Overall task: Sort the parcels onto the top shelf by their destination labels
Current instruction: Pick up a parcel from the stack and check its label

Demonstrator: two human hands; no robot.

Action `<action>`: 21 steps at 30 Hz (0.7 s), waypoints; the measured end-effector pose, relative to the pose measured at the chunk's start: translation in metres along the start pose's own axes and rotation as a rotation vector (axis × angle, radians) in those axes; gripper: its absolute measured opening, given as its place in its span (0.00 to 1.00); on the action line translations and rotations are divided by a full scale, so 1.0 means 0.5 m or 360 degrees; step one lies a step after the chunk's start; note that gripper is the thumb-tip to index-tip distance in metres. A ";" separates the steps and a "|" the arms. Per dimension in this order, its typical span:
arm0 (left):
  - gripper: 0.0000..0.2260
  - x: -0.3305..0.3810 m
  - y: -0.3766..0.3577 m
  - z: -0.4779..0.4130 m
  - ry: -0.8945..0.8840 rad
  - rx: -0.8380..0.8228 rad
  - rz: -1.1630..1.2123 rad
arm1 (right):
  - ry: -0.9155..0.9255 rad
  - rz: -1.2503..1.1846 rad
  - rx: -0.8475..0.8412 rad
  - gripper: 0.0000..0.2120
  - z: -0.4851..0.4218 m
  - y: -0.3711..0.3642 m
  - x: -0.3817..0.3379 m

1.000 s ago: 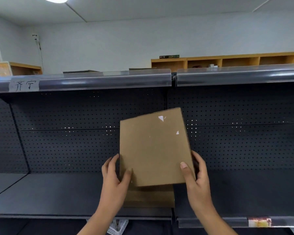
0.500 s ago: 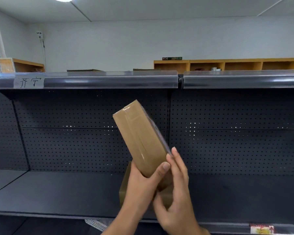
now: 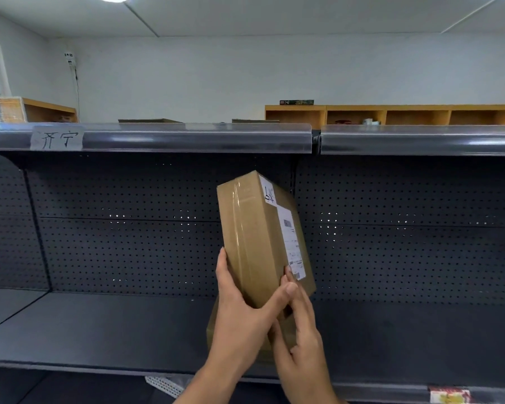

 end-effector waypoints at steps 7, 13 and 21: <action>0.54 -0.001 0.055 -0.016 -0.0085 0.0166 -0.0014 | 0.0022 -0.0256 -0.0130 0.23 -0.029 0.044 0.017; 0.48 -0.020 0.118 -0.066 -0.0093 0.0115 0.0178 | -0.0403 0.0150 0.0337 0.12 -0.096 0.158 0.121; 0.36 -0.063 0.175 -0.138 0.0185 -0.0136 0.0394 | -0.0839 -0.0632 -0.0158 0.40 -0.080 0.119 0.136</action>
Point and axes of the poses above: each hand's wrist, its own z-axis away from the middle knuckle, its own y-axis out of the back of the hand, x = y × z, the point moved 7 cm from there along -z, towards the middle knuckle, and after that the axes turned 3 degrees about y, right-handed, at the moved point
